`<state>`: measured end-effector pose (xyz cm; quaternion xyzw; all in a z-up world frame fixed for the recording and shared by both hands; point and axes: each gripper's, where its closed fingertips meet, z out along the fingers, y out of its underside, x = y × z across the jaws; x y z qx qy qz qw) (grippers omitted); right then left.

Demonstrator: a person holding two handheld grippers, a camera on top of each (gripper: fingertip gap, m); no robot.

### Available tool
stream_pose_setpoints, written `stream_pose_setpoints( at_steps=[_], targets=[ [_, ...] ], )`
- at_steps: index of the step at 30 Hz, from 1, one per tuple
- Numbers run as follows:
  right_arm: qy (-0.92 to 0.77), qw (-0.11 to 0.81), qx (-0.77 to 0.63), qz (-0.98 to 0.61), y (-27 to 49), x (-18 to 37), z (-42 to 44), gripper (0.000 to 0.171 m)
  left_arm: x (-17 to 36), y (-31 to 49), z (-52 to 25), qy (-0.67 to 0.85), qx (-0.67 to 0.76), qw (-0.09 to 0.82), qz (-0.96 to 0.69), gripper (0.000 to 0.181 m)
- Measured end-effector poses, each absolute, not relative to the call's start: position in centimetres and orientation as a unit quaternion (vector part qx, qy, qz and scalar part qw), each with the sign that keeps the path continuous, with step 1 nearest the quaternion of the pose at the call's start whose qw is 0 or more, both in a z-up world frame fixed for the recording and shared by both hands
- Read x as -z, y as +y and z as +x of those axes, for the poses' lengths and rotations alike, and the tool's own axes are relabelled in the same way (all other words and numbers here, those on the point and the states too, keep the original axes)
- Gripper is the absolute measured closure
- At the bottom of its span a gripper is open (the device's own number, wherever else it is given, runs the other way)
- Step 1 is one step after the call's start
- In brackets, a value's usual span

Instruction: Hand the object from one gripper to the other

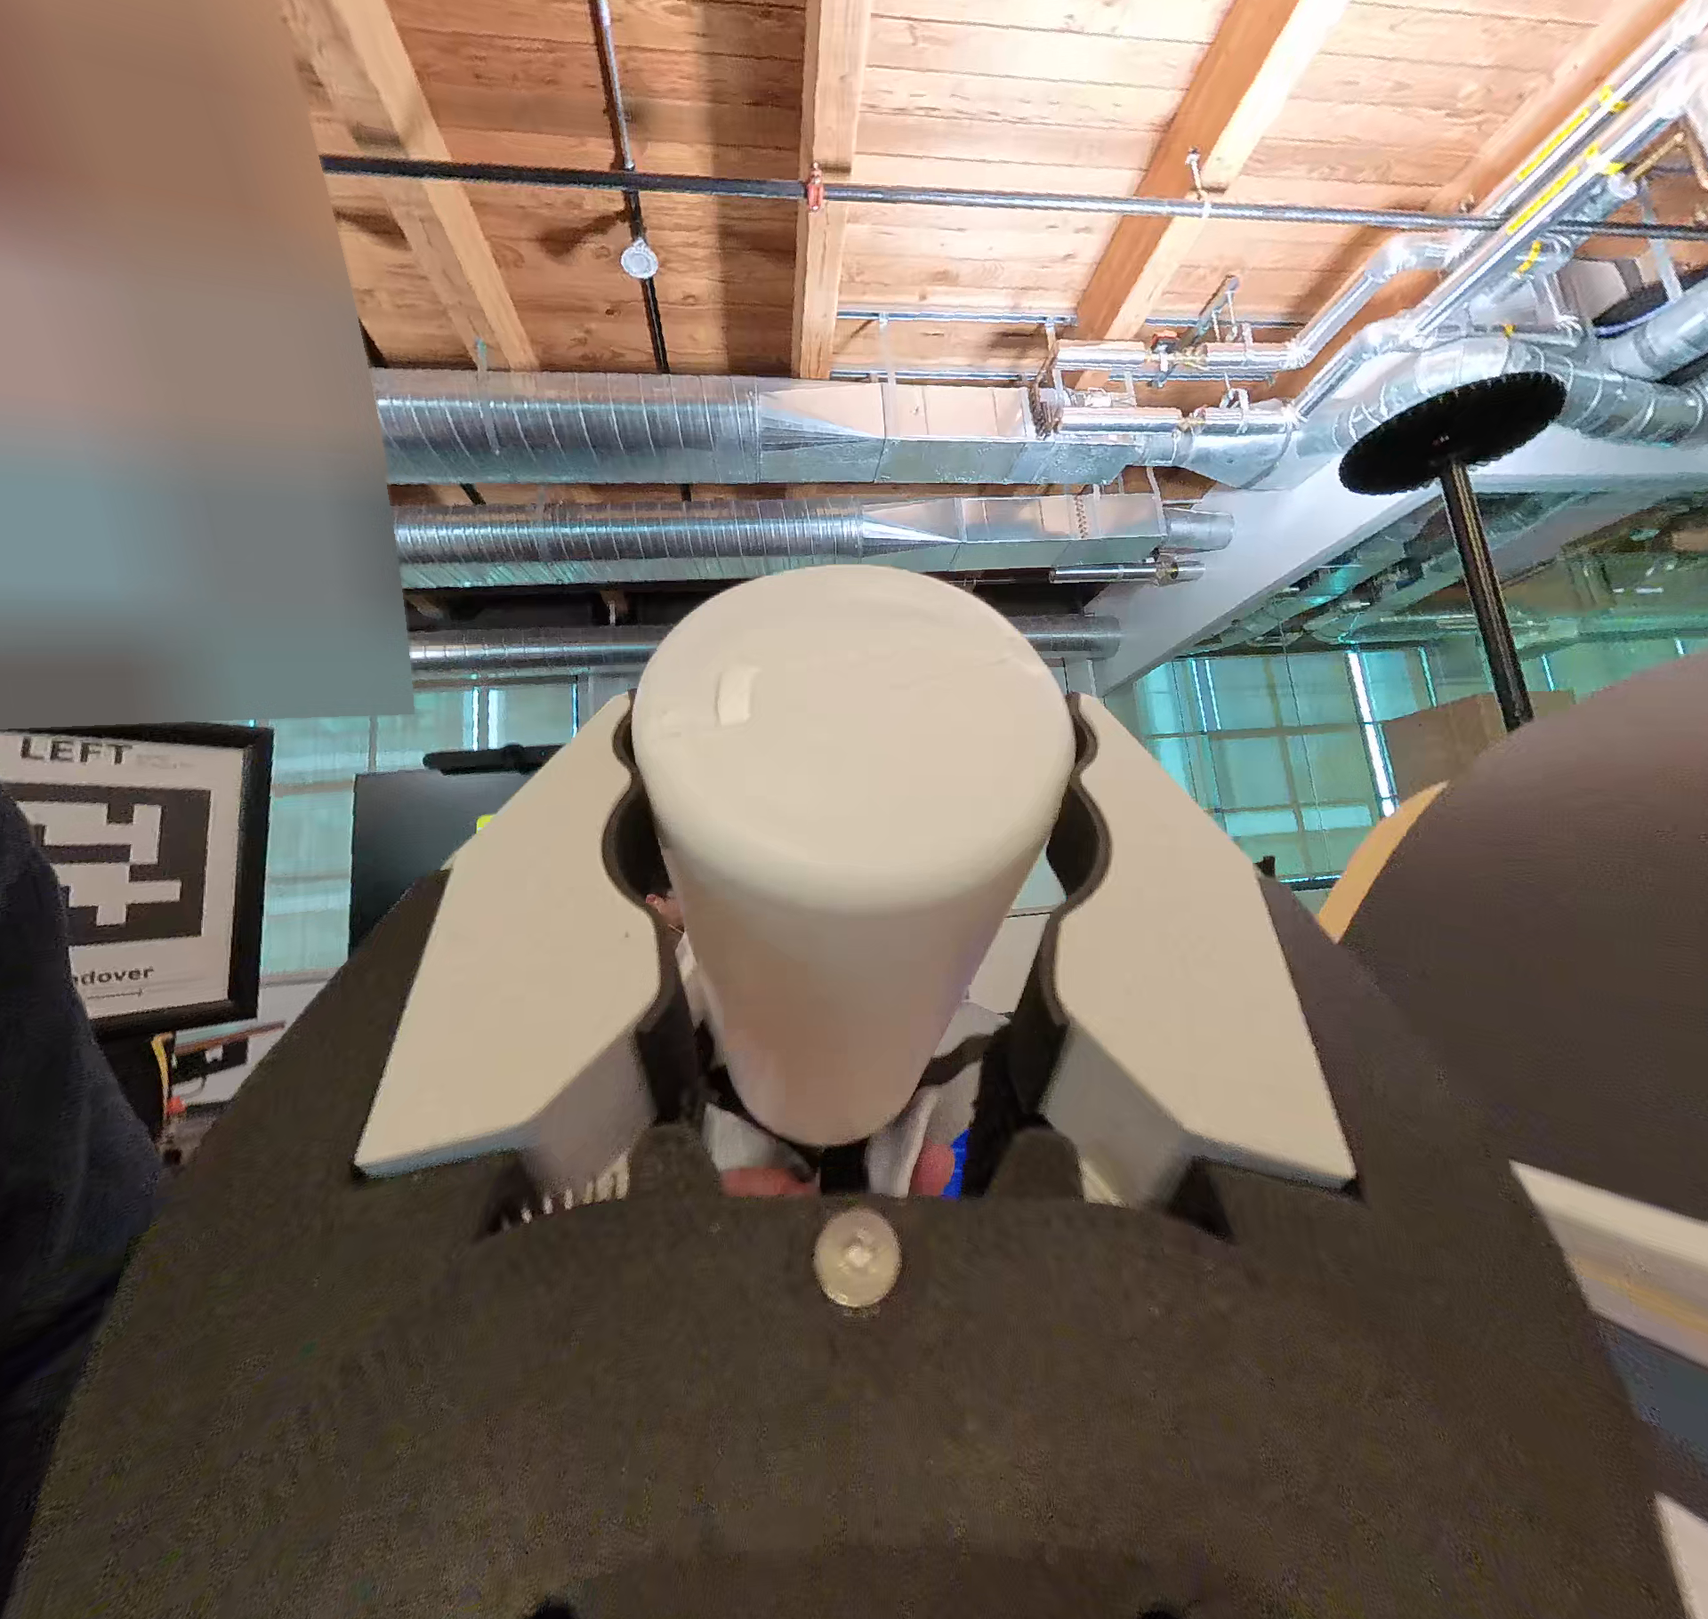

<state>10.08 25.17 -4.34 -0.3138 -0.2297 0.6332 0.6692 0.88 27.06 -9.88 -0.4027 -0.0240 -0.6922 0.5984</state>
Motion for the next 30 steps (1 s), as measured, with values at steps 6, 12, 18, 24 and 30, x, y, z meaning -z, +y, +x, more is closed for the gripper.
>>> stream_pose_setpoints(
  at_steps=[6, 12, 18, 24, 30],
  targets=[
    [-0.242, 0.643, -0.642, -0.34, 24.5, 7.6, 9.5, 0.086, 9.3, 27.2, -0.4, 0.021, 0.652, 0.615, -0.443, 0.073],
    [-0.308, 0.621, -0.601, -0.398, 24.2, 10.4, 8.5, 0.086, 8.6, 26.3, -1.0, 0.117, 0.581, 0.624, -0.509, 0.074],
    [-0.426, 0.617, -0.463, -0.472, 24.3, 12.2, 7.3, 0.075, 8.1, 25.4, -1.3, 0.201, 0.5, 0.628, -0.561, 0.074],
    [-0.563, 0.567, -0.294, -0.524, 23.2, 14.5, 5.4, 0.062, 8.0, 24.6, 0.2, 0.268, 0.427, 0.623, -0.598, 0.074],
    [-0.659, 0.395, -0.392, -0.506, 19.1, 16.9, 2.8, 0.067, 8.9, 22.5, 4.0, 0.411, 0.368, 0.576, -0.603, 0.074]
  ],
)
